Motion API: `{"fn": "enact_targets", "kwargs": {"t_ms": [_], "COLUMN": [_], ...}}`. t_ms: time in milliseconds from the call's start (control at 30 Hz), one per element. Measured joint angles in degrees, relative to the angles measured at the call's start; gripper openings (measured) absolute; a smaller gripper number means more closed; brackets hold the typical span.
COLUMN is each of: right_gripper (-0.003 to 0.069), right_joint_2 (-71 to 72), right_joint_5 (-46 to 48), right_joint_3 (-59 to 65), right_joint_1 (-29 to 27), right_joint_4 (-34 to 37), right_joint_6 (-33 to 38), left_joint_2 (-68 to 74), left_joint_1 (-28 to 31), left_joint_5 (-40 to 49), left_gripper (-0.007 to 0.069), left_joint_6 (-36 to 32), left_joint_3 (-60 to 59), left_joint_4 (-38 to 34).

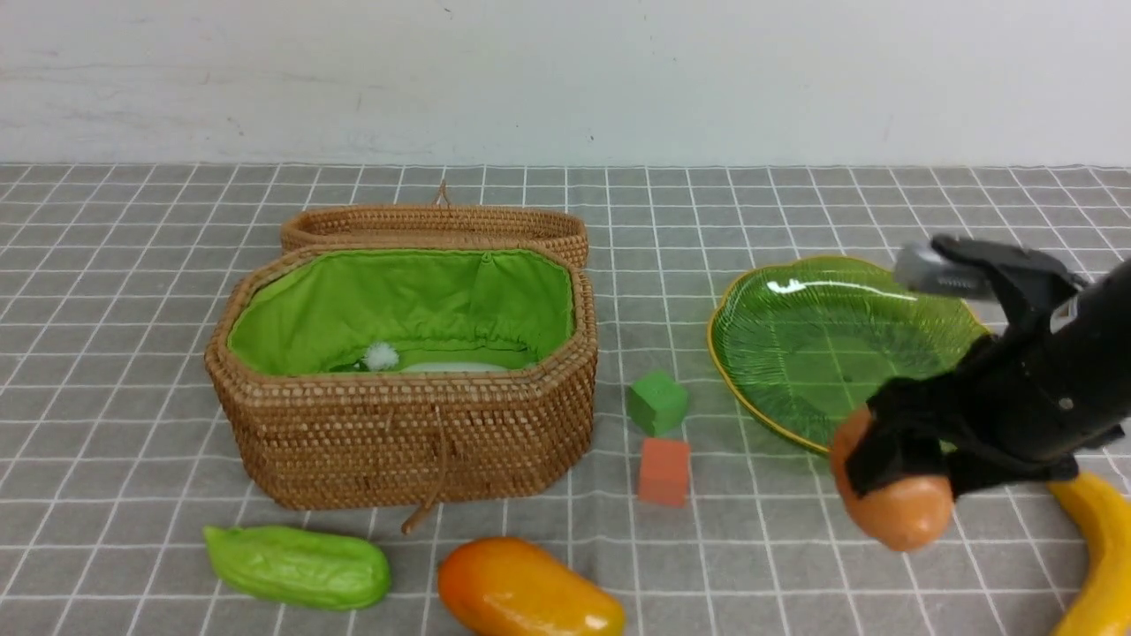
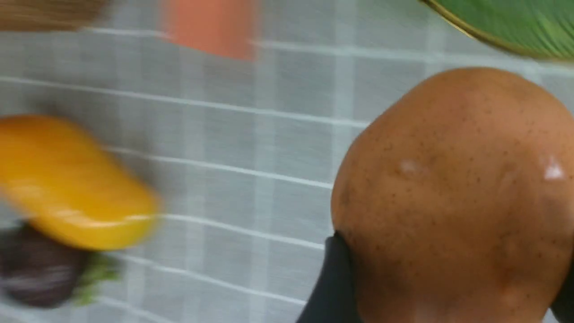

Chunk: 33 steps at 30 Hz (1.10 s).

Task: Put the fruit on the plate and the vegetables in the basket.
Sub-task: Use the right arm to grab a potato and put it into the left basket

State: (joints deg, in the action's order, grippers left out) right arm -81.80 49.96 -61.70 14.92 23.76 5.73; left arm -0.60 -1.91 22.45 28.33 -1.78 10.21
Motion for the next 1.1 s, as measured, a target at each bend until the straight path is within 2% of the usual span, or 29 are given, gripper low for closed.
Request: {"fn": "enact_targets", "kwargs": {"t_ms": [133,167,200,267,300,333,400,433,467,667,867,1100], "right_gripper": [0.0566,0.0566,0.0566,0.0566,0.0566,0.0566,0.0566,0.0566,0.0566,0.0566,0.0566,0.0633], "right_joint_2": [0.77,0.68,0.09,-1.01,-2.73,-2.73,-6.42,-6.78,-10.31,-20.93,-25.63,-25.23], "right_joint_5": [-7.79,-8.36,-13.96,-18.6,-23.51,-24.06,-28.82,-29.43,-30.94,-32.74,-32.85,-30.54], "right_joint_3": [-5.24,-5.52,-7.9,-9.91,-11.82,-11.82,-14.61,-14.84,-16.89,-22.41,-23.69,-23.82], "right_joint_1": [6.8,7.63,10.99,14.41,17.69,18.07,21.83,22.37,24.04,25.01,23.38,20.44], "right_joint_4": [9.43,9.95,14.84,18.69,22.86,23.35,27.89,28.57,31.14,35.72,36.78,37.54], "right_joint_6": [7.25,7.74,12.52,17.74,23.01,23.82,32.83,33.44,37.6,39.45,39.69,39.73], "left_joint_2": [0.0,0.0,0.0,0.0,0.0,0.0,0.0,0.0,0.0,0.0,0.0,0.0], "left_joint_1": [0.0,0.0,0.0,0.0,0.0,0.0,0.0,0.0,0.0,0.0,0.0,0.0], "left_joint_5": [0.0,0.0,0.0,0.0,0.0,0.0,0.0,0.0,0.0,0.0,0.0,0.0], "left_gripper": [0.0238,0.0238,0.0238,0.0238,0.0238,0.0238,0.0238,0.0238,0.0238,0.0238,0.0238,0.0238], "left_joint_6": [0.0,0.0,0.0,0.0,0.0,0.0,0.0,0.0,0.0,0.0,0.0,0.0], "left_joint_3": [0.0,0.0,0.0,0.0,0.0,0.0,0.0,0.0,0.0,0.0,0.0,0.0], "left_joint_4": [0.0,0.0,0.0,0.0,0.0,0.0,0.0,0.0,0.0,0.0,0.0,0.0]}}
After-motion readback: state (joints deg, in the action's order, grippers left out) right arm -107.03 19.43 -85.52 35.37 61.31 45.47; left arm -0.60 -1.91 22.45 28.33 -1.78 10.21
